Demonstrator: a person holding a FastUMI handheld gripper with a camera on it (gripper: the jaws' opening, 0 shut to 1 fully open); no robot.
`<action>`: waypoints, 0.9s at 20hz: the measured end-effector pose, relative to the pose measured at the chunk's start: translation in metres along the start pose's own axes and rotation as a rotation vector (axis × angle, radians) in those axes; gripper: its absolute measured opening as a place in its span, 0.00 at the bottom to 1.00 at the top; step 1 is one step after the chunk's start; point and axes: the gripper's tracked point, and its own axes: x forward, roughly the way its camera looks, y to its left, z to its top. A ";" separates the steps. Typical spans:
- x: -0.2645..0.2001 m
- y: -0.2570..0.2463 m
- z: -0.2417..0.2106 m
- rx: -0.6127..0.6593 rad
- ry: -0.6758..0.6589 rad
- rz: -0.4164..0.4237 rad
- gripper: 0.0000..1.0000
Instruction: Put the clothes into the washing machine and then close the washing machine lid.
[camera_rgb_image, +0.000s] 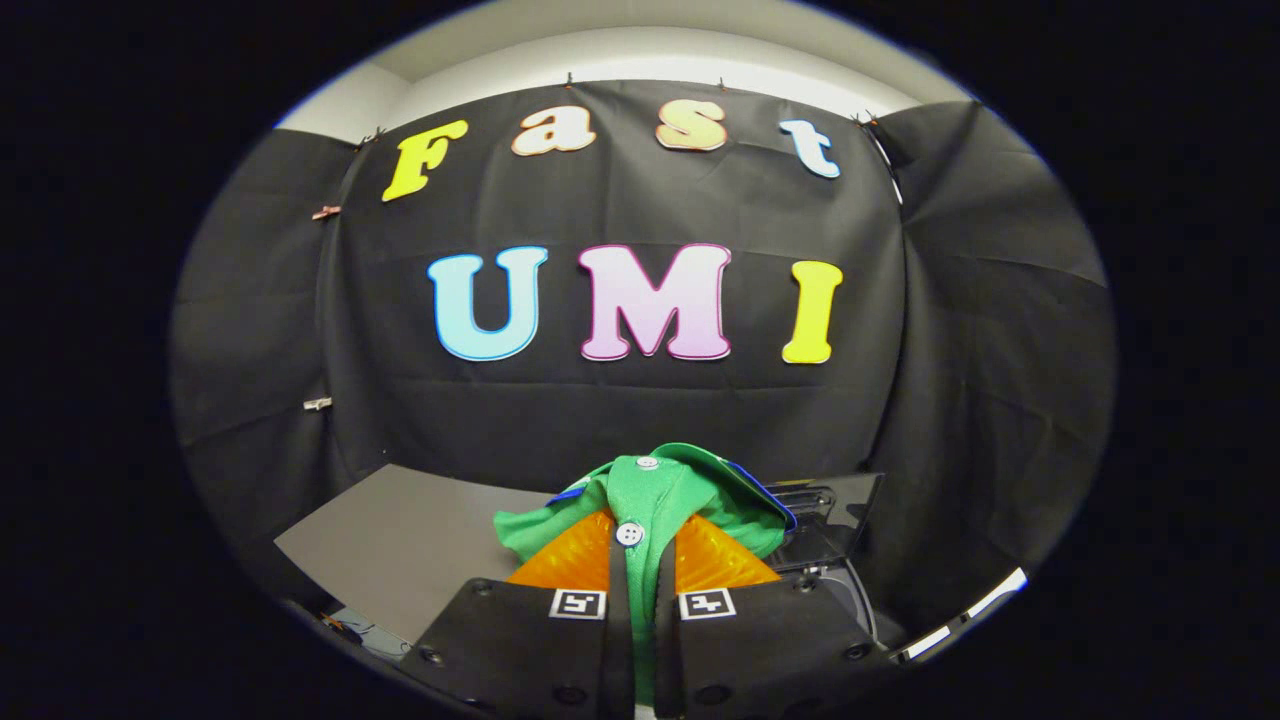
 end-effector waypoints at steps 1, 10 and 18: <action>0.002 -0.013 0.000 0.004 -0.003 -0.005 0.12; 0.033 -0.119 -0.042 0.042 0.064 -0.091 0.12; 0.064 -0.170 -0.130 0.049 0.187 -0.124 0.12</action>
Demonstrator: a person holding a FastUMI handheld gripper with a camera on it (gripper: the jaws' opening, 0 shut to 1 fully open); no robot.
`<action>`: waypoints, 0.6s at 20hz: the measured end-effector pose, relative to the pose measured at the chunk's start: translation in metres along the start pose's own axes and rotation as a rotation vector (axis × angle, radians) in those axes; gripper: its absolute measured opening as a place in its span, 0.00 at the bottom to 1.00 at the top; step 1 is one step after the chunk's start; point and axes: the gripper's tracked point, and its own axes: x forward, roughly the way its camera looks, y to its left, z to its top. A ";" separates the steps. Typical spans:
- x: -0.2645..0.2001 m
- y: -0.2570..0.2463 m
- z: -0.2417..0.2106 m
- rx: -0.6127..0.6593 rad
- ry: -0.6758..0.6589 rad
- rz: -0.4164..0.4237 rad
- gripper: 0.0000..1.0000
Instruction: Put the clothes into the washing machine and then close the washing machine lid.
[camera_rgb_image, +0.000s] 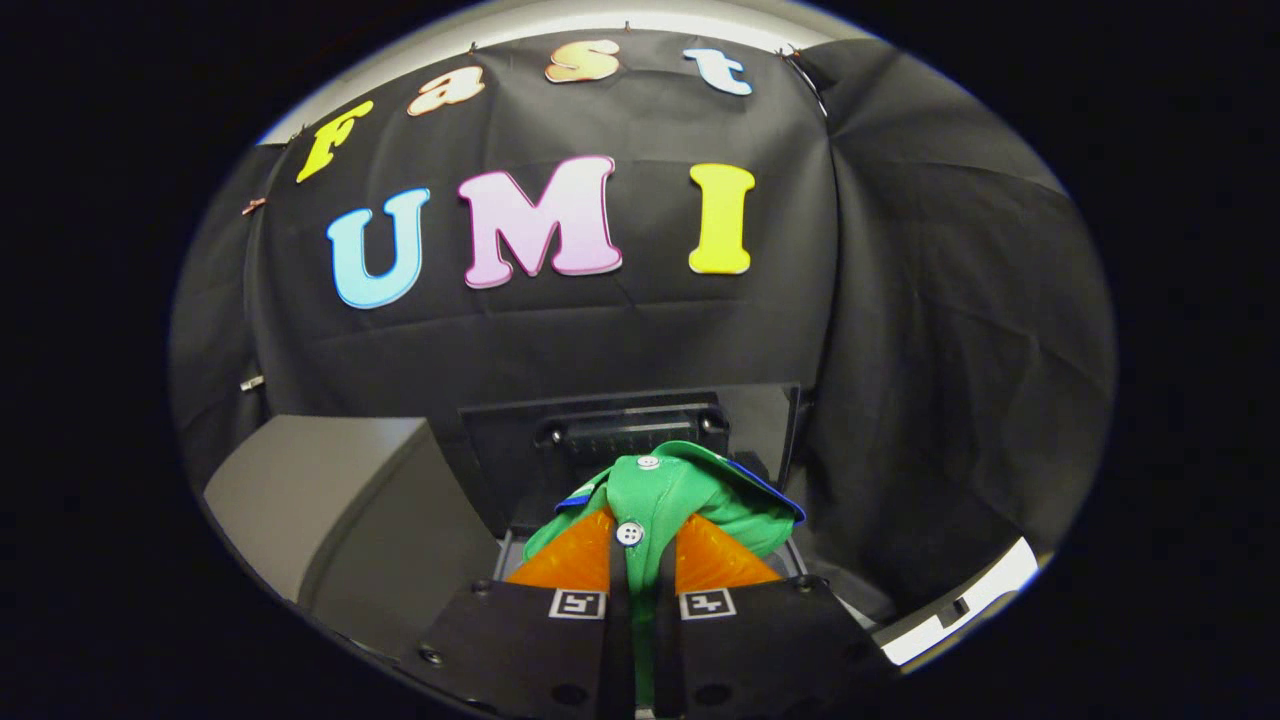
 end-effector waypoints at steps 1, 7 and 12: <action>0.007 -0.003 -0.012 -0.014 0.021 -0.003 0.12; 0.043 -0.003 -0.070 -0.045 0.101 0.012 0.12; 0.080 -0.003 -0.121 -0.070 0.187 -0.003 0.12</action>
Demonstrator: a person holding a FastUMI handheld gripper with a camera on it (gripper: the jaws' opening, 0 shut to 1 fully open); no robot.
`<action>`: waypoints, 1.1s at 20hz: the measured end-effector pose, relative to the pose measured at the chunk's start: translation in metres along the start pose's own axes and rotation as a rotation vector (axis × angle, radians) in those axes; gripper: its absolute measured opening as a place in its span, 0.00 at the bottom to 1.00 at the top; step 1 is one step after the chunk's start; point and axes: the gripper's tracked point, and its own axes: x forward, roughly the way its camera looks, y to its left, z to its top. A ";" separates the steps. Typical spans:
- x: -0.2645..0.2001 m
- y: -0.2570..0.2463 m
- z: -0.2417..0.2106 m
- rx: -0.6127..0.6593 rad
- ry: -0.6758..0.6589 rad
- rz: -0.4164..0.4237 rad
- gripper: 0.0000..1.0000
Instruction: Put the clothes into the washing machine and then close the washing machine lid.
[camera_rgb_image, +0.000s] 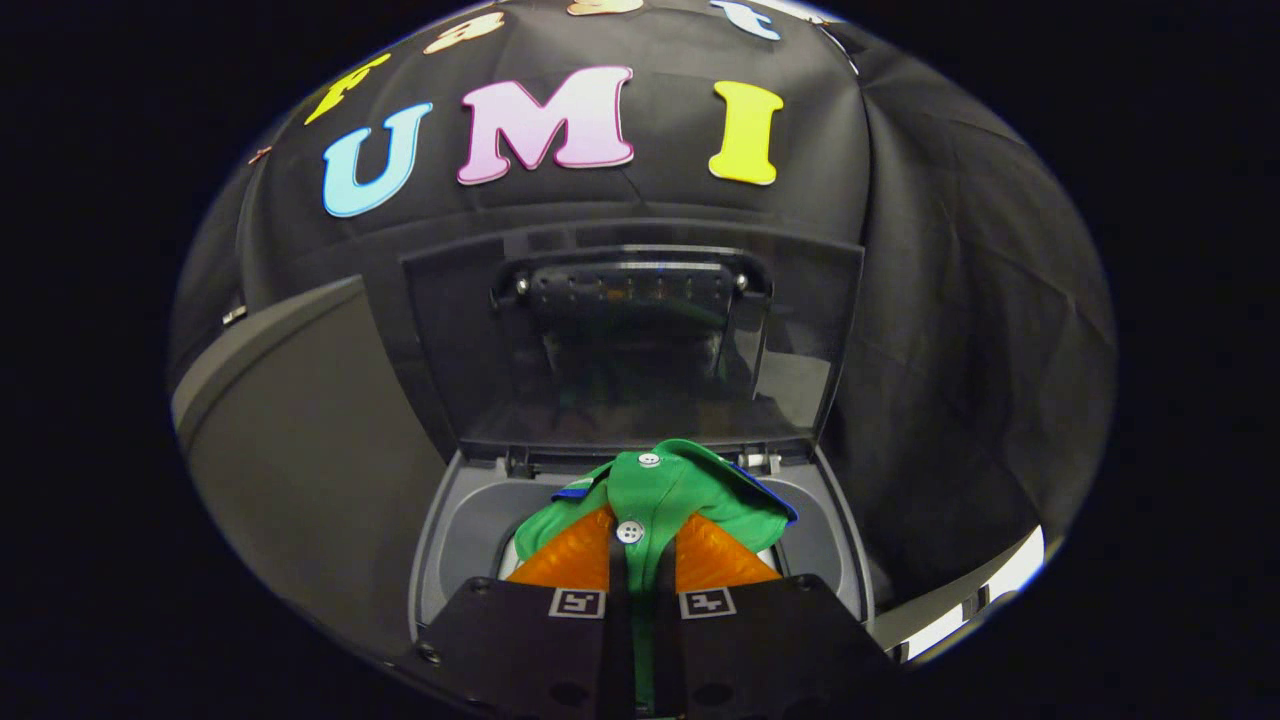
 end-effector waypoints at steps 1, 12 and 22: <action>0.007 0.001 -0.009 -0.004 0.022 0.000 0.12; 0.069 0.013 -0.090 -0.057 0.278 0.006 0.14; 0.085 -0.001 -0.109 -0.076 0.395 -0.037 0.97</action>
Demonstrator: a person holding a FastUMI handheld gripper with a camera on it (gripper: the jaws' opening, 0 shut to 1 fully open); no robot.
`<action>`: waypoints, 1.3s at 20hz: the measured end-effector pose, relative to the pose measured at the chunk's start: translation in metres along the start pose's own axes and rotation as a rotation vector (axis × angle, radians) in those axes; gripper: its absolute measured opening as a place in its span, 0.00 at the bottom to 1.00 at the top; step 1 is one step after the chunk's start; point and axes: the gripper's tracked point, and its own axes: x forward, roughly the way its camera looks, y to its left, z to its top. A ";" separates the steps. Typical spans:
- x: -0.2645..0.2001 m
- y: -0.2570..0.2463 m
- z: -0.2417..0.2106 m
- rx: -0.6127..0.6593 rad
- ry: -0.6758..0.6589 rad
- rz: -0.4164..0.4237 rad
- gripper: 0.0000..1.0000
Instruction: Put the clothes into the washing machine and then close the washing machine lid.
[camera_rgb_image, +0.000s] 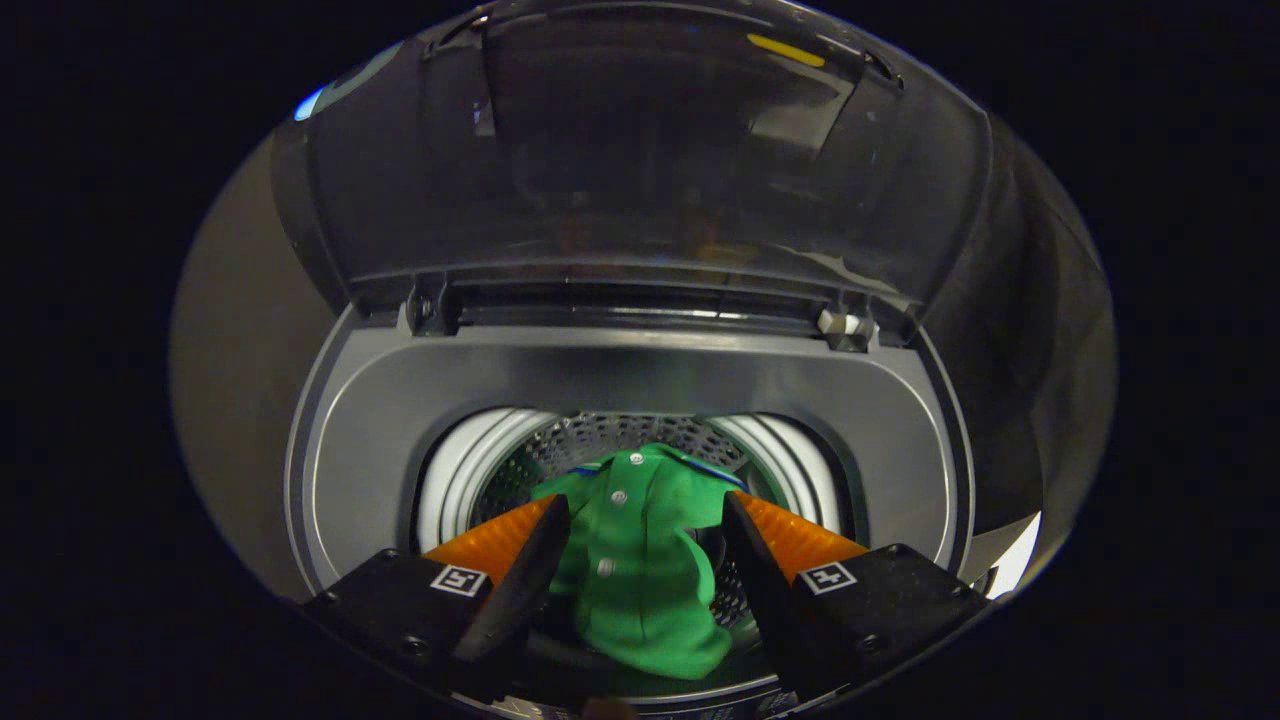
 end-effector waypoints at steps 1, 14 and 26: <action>-0.001 0.002 0.001 0.002 -0.009 0.004 0.99; -0.058 0.002 0.055 0.067 -0.200 0.046 0.99; -0.201 -0.008 0.233 0.052 -0.650 0.043 0.99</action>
